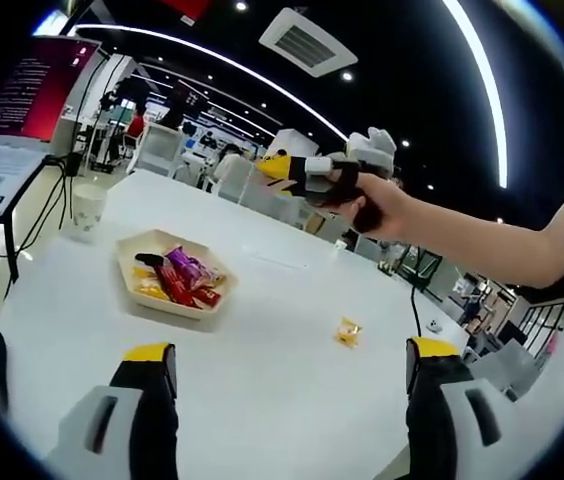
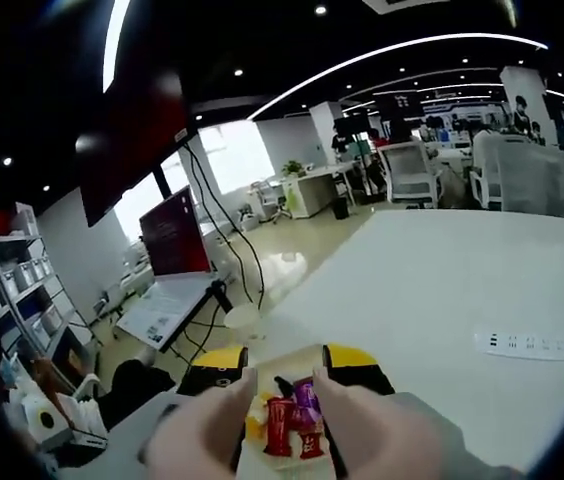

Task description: Place the target food into the container with the food tongs after gripping and lifting it, then release it inside without dropping or visibly crushing the food.

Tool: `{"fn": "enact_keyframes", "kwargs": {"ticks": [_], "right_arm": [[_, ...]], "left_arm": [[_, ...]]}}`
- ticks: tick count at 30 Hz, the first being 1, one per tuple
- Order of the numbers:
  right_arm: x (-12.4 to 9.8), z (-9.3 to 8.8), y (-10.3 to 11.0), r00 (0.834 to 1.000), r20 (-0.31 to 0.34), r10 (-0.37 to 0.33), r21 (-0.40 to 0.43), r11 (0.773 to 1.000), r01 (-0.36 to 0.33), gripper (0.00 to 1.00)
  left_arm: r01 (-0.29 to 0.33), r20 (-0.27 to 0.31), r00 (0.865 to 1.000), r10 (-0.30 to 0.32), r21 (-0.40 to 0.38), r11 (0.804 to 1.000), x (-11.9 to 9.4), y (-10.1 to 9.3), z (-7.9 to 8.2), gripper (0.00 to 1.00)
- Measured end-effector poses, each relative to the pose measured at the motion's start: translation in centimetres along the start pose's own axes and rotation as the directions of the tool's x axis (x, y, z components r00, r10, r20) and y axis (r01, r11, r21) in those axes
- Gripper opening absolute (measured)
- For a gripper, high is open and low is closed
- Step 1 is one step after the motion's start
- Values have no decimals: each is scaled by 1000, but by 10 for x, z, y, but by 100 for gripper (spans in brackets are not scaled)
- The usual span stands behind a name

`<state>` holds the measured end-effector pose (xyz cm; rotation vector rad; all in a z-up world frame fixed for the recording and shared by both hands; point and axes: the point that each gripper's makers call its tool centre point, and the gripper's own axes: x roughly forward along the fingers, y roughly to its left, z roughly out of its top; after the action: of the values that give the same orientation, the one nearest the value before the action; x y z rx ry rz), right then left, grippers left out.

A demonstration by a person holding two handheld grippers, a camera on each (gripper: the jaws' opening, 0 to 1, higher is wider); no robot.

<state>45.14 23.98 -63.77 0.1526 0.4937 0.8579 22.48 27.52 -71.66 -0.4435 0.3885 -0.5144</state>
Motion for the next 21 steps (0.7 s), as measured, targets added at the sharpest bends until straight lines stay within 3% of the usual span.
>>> {"fn": "enact_keyframes", "kwargs": {"ticks": [6, 12, 17, 21], "right_arm": [[-10, 2, -1, 1000, 19, 1, 26, 1000, -2, 30], [-16, 5, 1, 999, 36, 15, -4, 1000, -15, 29], [-19, 4, 2, 999, 47, 25, 28, 999, -27, 29], [-21, -2, 5, 999, 30, 40, -6, 999, -39, 28]], "left_arm": [[16, 6, 1000, -16, -25, 1000, 0, -2, 0, 97], [28, -13, 1000, -28, -11, 1000, 3, -4, 0, 95], [26, -28, 999, -26, 1, 1000, 3, -3, -3, 95], [27, -32, 999, -27, 0, 1000, 4, -3, -4, 95]]}}
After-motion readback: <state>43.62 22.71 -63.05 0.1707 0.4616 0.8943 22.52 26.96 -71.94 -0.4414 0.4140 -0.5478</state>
